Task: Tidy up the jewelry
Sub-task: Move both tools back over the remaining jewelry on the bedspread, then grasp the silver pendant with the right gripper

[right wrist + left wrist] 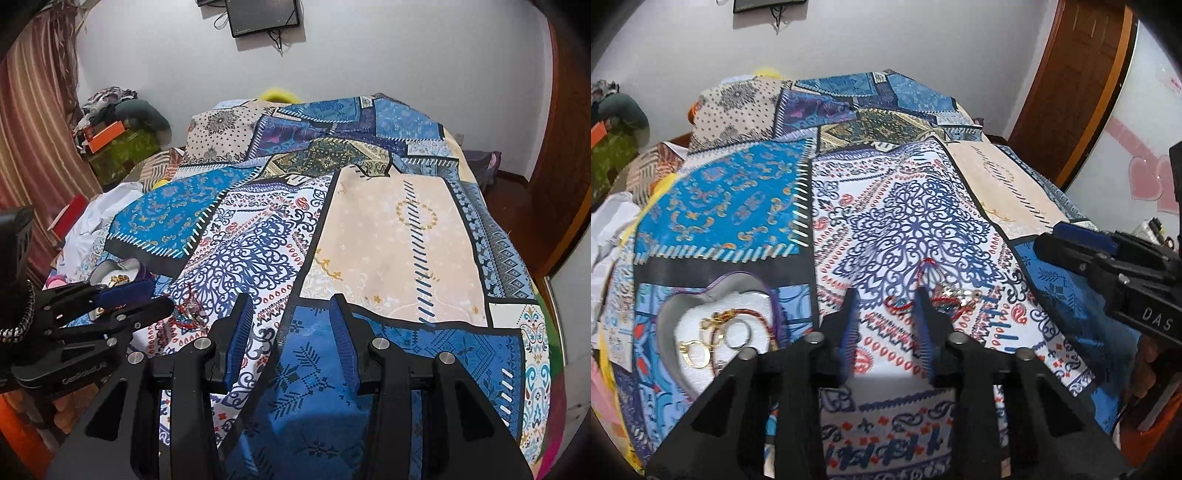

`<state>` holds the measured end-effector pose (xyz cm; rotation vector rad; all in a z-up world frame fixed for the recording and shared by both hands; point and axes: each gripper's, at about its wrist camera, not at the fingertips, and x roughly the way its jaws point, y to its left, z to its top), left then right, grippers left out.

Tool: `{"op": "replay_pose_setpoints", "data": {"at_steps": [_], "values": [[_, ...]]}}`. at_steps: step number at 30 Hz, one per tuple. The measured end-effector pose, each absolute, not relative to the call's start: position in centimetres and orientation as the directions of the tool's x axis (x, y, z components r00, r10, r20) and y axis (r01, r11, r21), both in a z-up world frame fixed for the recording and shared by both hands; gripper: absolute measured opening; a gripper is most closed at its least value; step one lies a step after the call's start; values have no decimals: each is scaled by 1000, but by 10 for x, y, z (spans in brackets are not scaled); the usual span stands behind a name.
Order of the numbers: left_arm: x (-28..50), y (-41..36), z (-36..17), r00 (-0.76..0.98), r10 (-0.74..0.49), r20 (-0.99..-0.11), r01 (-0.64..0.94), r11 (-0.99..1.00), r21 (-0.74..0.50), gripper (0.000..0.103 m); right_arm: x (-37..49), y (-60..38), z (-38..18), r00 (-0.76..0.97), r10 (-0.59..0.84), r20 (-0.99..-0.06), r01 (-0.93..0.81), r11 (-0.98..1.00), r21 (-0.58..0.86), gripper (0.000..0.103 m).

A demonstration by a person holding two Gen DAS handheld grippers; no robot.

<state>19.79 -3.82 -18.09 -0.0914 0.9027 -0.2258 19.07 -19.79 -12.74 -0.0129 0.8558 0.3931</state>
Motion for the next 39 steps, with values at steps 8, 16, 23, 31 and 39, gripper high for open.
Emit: {"op": "replay_pose_setpoints", "data": {"at_steps": [8, 16, 23, 31, 39], "values": [[203, -44, -185, 592, -295, -750, 178, 956, -235, 7, 192, -194, -133, 562, 350, -750, -368, 917, 153, 39], [180, -41, -156, 659, -266, -703, 187, 964, -190, 6, 189, -182, -129, 551, 372, -747, -407, 901, 149, 39], [168, -18, -131, 716, -234, -658, 152, 972, -180, 6, 189, -159, -126, 539, 397, -743, -450, 881, 144, 39], [162, -5, -134, 717, -236, -656, 137, 970, -199, 6, 193, -130, -141, 460, 402, -792, -524, 843, 123, 39], [162, -4, -141, 708, -258, -658, 139, 964, -228, 0, 193, -114, -154, 438, 361, -823, -565, 823, 60, 28]]}}
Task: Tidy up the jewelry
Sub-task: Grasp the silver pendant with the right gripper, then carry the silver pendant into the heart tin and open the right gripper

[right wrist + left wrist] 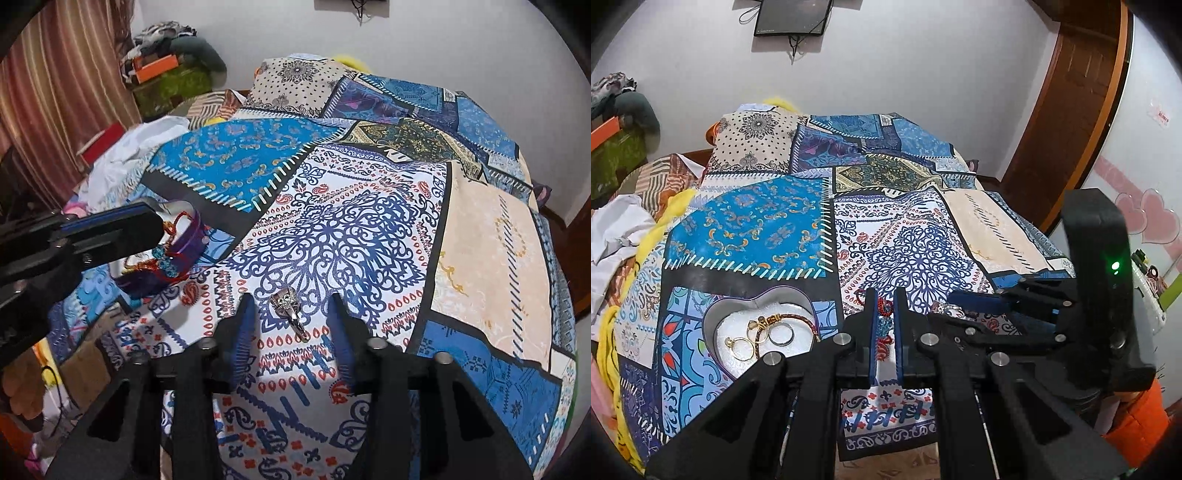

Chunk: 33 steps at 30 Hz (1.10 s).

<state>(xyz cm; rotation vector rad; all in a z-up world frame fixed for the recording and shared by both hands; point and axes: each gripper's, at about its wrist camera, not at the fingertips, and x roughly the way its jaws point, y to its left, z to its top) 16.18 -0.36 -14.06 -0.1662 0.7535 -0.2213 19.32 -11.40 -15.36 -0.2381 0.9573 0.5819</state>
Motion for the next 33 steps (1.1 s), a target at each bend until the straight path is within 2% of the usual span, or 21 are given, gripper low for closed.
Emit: {"op": "replay_pose_setpoints", "data": {"at_steps": [1, 3, 23, 33], "values": [[162, -4, -141, 706, -259, -659, 139, 963, -229, 0, 193, -113, -154, 440, 357, -824, -567, 822, 54, 21], [161, -4, -139, 708, -258, -658, 137, 964, -230, 0, 192, -112, -154, 440, 356, -824, -571, 819, 49, 14], [125, 32, -87, 804, -195, -561, 101, 976, -193, 0, 166, -104, -100, 541, 426, -725, -566, 822, 60, 14], [114, 61, -81, 829, -145, -540, 51, 982, -184, 0, 156, -77, -77, 567, 478, -671, -593, 802, 70, 14]]}}
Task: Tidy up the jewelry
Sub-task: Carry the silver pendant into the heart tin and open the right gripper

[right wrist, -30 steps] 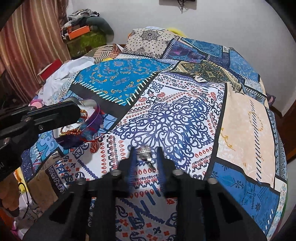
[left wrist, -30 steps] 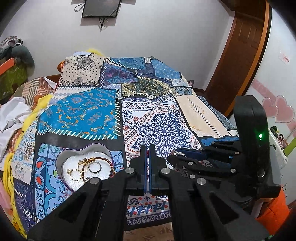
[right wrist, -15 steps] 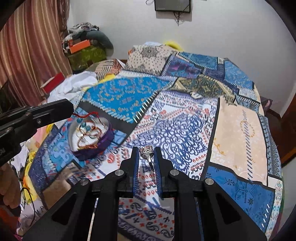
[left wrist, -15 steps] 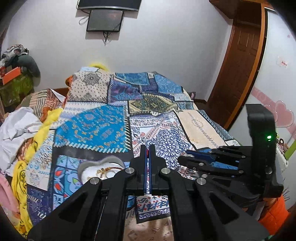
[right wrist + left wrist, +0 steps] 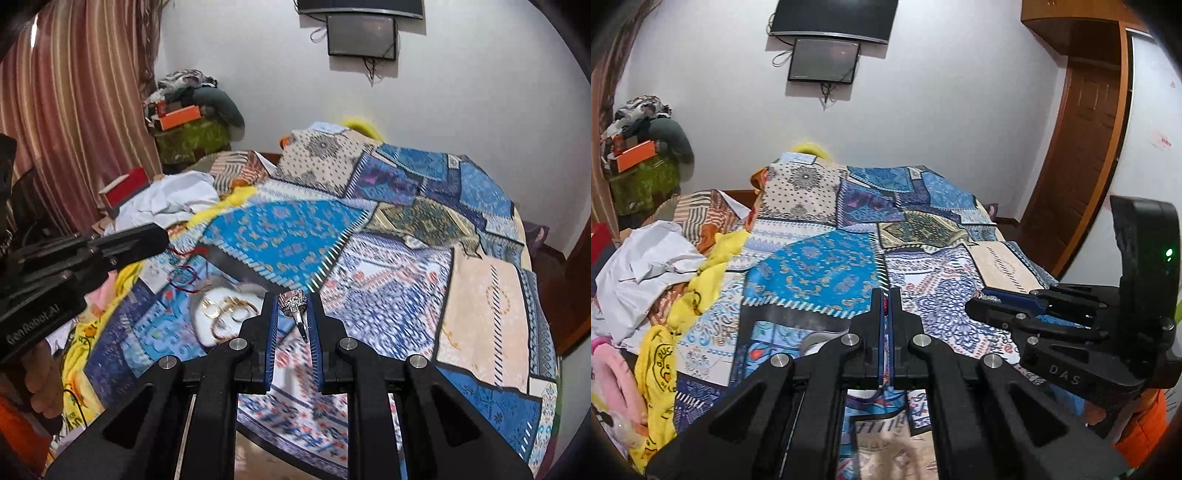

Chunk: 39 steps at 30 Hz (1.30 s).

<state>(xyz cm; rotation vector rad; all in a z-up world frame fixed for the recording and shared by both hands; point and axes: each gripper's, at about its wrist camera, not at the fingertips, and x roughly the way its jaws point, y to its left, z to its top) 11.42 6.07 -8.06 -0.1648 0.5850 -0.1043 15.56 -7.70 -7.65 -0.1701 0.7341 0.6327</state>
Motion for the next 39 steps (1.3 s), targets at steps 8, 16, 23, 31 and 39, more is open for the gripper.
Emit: {"op": "replay_pose_setpoints", "data": {"at_steps": [8, 16, 23, 31, 39], "values": [[115, 85, -83, 838, -112, -534, 7, 981, -195, 0, 158, -48, -72, 547, 526, -651, -635, 768, 88, 14], [126, 94, -100, 829, -128, -544, 5, 975, -222, 0, 170, -21, -100, 484, 517, -706, -658, 747, 96, 14], [142, 98, -133, 785, -153, -601, -6, 967, -254, 0, 175, -10, -125, 430, 492, -757, -661, 743, 108, 14], [150, 105, -159, 738, -182, -650, -3, 962, -273, 0, 177, 0, -142, 386, 479, -788, -667, 735, 120, 14], [152, 107, -166, 720, -188, -668, -4, 961, -275, 0, 176, 8, -150, 374, 463, -804, -674, 731, 108, 15]]}}
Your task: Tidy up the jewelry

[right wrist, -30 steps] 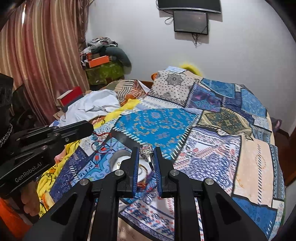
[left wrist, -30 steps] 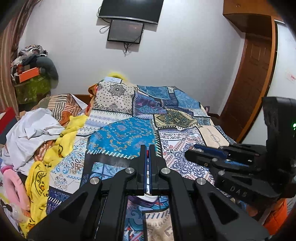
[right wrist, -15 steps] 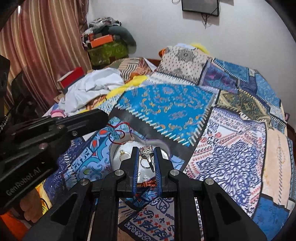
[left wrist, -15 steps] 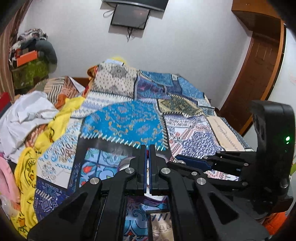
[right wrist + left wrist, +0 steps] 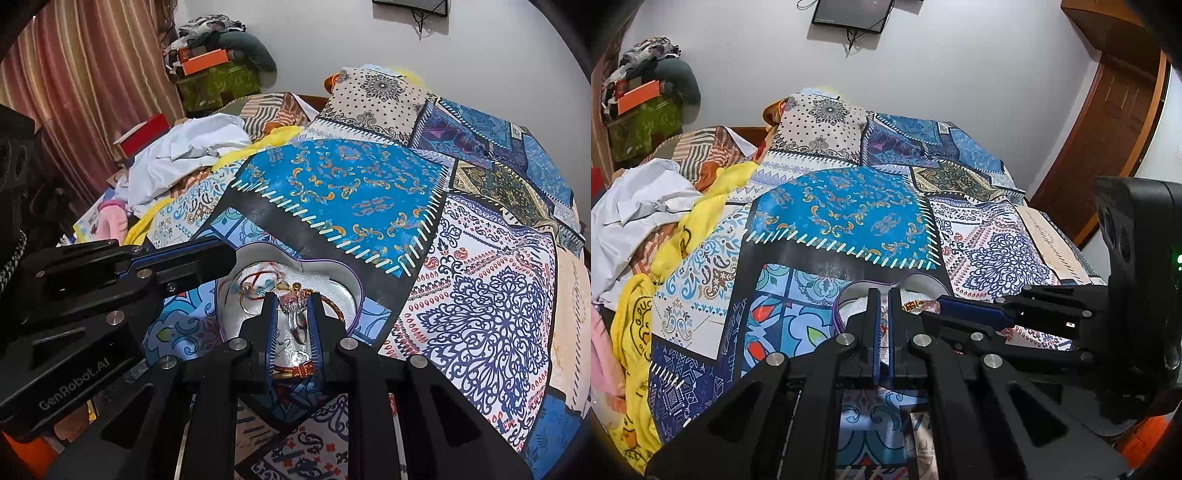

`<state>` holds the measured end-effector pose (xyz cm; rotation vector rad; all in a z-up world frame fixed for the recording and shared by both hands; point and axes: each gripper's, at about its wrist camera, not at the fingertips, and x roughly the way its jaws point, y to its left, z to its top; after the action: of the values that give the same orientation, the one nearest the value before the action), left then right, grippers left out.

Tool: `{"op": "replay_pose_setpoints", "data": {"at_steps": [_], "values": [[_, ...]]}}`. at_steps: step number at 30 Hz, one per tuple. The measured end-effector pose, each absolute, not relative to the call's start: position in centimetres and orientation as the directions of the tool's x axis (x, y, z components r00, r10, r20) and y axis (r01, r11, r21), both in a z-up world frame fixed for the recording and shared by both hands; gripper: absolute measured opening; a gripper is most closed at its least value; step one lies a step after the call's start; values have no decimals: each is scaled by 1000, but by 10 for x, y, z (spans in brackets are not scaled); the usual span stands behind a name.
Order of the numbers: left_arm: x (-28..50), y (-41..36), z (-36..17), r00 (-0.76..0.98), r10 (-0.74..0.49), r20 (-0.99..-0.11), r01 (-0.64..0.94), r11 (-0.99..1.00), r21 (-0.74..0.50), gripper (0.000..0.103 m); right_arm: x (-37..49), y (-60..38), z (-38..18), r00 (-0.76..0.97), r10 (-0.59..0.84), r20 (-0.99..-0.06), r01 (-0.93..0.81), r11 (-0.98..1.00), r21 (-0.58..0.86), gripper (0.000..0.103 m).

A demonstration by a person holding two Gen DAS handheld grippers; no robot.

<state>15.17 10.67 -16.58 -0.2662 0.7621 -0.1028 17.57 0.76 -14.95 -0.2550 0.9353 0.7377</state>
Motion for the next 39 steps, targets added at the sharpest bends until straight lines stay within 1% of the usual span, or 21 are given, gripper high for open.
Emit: {"op": "replay_pose_setpoints", "data": {"at_steps": [3, 5, 7, 9, 10, 16, 21, 23, 26, 28, 30, 31, 35, 37, 39], "values": [[150, 109, -165, 717, -181, -673, -18, 961, -277, 2, 175, 9, -151, 373, 451, -811, -673, 733, 99, 15], [148, 111, -164, 716, -176, -676, -27, 960, -279, 4, 177, 9, -150, 379, 440, -814, -664, 742, 92, 18], [146, 113, -161, 718, -170, -675, -34, 960, -278, 10, 178, 8, -149, 385, 437, -813, -658, 748, 91, 30], [142, 114, -156, 725, -159, -671, -41, 962, -271, 18, 176, 7, -144, 404, 439, -803, -650, 755, 86, 36], [139, 114, -152, 730, -152, -667, -44, 963, -268, 20, 175, 6, -141, 413, 440, -798, -648, 757, 82, 36], [123, 111, -125, 765, -123, -632, -43, 970, -240, 20, 166, -4, -118, 457, 456, -764, -637, 767, 78, 37], [100, 107, -88, 816, -93, -570, -39, 976, -215, 22, 154, -22, -87, 524, 466, -713, -610, 789, 67, 37], [85, 104, -69, 844, -76, -531, -38, 979, -199, 22, 148, -31, -71, 552, 475, -686, -599, 798, 70, 37], [63, 97, -44, 878, -55, -475, -33, 984, -175, 25, 132, -49, -43, 609, 489, -625, -578, 813, 72, 37], [44, 91, -26, 904, -37, -426, -32, 988, -154, 33, 117, -62, -21, 651, 502, -570, -568, 820, 73, 37], [25, 83, -9, 928, -12, -372, -39, 991, -129, 38, 103, -74, -3, 686, 512, -517, -558, 826, 77, 37], [15, 78, -1, 938, -1, -345, -42, 992, -116, 42, 93, -82, 9, 711, 519, -475, -550, 831, 84, 37], [-22, 61, 22, 967, 40, -252, -61, 995, -75, 52, 59, -103, 43, 765, 541, -350, -539, 835, 112, 37], [-37, 55, 30, 974, 61, -216, -77, 995, -64, 63, 40, -112, 55, 788, 544, -288, -535, 837, 117, 37], [-49, 50, 35, 980, 79, -184, -92, 994, -60, 69, 24, -118, 64, 807, 539, -242, -529, 841, 112, 37]]}}
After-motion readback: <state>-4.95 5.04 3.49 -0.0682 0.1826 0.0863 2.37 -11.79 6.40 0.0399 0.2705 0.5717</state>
